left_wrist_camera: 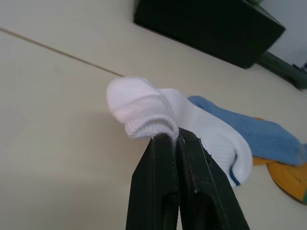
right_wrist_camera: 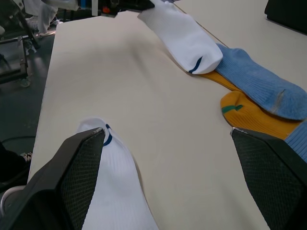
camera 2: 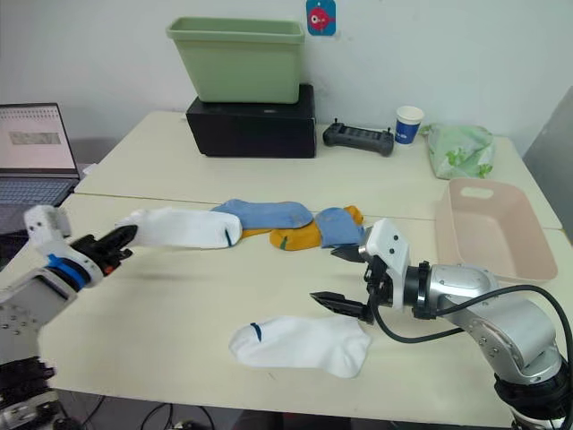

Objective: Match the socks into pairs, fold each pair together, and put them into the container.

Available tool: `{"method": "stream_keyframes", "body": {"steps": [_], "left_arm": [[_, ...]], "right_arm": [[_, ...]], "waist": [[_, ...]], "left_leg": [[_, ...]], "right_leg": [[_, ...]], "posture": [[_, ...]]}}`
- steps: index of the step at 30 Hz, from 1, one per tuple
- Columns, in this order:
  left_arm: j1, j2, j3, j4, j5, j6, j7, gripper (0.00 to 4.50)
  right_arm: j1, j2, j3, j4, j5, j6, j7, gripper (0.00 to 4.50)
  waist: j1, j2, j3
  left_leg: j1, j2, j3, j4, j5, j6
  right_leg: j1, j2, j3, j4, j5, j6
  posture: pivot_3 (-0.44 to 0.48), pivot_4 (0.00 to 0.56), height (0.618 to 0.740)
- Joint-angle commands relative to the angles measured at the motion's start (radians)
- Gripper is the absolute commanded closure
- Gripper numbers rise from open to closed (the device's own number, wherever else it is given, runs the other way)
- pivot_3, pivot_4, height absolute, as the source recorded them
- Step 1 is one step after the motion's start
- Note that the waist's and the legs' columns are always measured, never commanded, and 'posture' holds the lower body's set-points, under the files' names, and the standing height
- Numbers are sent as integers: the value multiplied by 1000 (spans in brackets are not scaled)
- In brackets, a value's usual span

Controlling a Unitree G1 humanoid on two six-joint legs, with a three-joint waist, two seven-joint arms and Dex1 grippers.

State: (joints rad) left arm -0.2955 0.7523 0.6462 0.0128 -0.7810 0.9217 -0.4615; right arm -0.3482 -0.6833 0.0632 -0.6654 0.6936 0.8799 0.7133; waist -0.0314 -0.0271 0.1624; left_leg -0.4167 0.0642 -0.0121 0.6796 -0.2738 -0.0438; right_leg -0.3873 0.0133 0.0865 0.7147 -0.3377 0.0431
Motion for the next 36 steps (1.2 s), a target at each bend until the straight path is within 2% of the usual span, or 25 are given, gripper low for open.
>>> {"method": "stream_keyframes", "body": {"steps": [1, 4, 6, 10, 12, 15, 17, 20, 28, 32, 35, 36], "left_arm": [[-51, 113, 2, -54, -64, 32, -123, 4469], [-92, 155, -69, -57, -73, 59, -174, 4469], [-147, 137, -164, -66, -67, 77, -190, 4469], [-248, -49, -368, -130, -92, 148, -135, 4469], [-262, -149, -408, -156, -117, 197, -85, 4469], [-244, -250, -474, -209, -141, 245, -51, 4469], [-224, -347, -553, -204, -113, 234, -16, 4469], [-235, -481, -686, -164, -6, 166, 49, 4469], [-284, -683, -751, -64, 84, 139, 137, 4469], [-319, -755, -773, -14, 148, 75, 154, 3573], [-318, -729, -787, -68, 156, 74, 114, 2652], [-312, -683, -803, -115, 163, 65, 75, 2343]], "right_arm": [[-5, -21, -15, -19, 24, -6, 25, 0], [3, -38, -22, -16, 20, -10, 36, 0], [11, -60, -26, -9, 6, -12, 44, 0], [62, -158, -47, 8, -60, -22, 51, 0], [88, -196, -61, 13, -81, -23, 48, 0], [143, -253, -81, 19, -131, -58, 61, 0], [182, -265, -114, 19, -145, -67, 51, 0], [224, -252, -123, 8, -157, -80, 33, 0], [245, -247, -132, 13, -182, -90, 24, 0], [226, -248, -124, 24, -195, -88, 21, 0], [227, -248, -123, 18, -202, -84, 24, 0], [227, -247, -124, 16, -202, -82, 24, 0]], "waist": [[0, 0, 0], [3, 1, 1], [5, 1, 1], [19, 1, 1], [20, 0, 2], [7, -1, 2], [-6, 2, 1], [7, 5, -1], [5, 4, 0], [6, 4, 0], [5, 4, 0], [3, 4, 0]], "left_leg": [[0, 0, 0, 0, 0, 0], [0, -1, 0, 0, 0, 0], [0, -1, 0, 0, 0, 0], [-1, -2, 0, 0, 0, 0], [-1, -2, 1, 1, 0, 0], [-3, -1, 0, 1, 0, 0], [-1, 1, -1, 0, 1, -1], [1, -2, -1, 0, 0, 0], [1, -3, 0, 1, 1, -2], [1, -4, 2, 1, 1, -1], [1, -3, 2, 1, 1, -2], [1, -3, 3, 1, 2, -3]], "right_leg": [[0, 0, 0, 0, 0, 0], [1, 0, -1, 0, 0, 0], [1, -1, 0, -1, 0, 0], [2, -1, -2, -2, 0, 0], [3, -1, -1, -3, 0, 0], [0, 0, 1, -3, 0, 0], [-1, 2, 2, -1, 0, 0], [4, 2, 1, 0, 0, 0], [4, 1, 1, -2, 0, 0], [5, 1, 2, -2, 0, 0], [5, 1, 2, -3, 0, 0], [5, 2, 2, -3, 0, 0]], "posture": [[0, 150, 696], [0, 150, 696], [0, 150, 696], [0, 150, 696], [0, 150, 696], [0, 150, 696], [0, 150, 696], [0, 150, 696], [0, 150, 696], [0, 150, 696], [0, 150, 696], [0, 150, 696]]}}
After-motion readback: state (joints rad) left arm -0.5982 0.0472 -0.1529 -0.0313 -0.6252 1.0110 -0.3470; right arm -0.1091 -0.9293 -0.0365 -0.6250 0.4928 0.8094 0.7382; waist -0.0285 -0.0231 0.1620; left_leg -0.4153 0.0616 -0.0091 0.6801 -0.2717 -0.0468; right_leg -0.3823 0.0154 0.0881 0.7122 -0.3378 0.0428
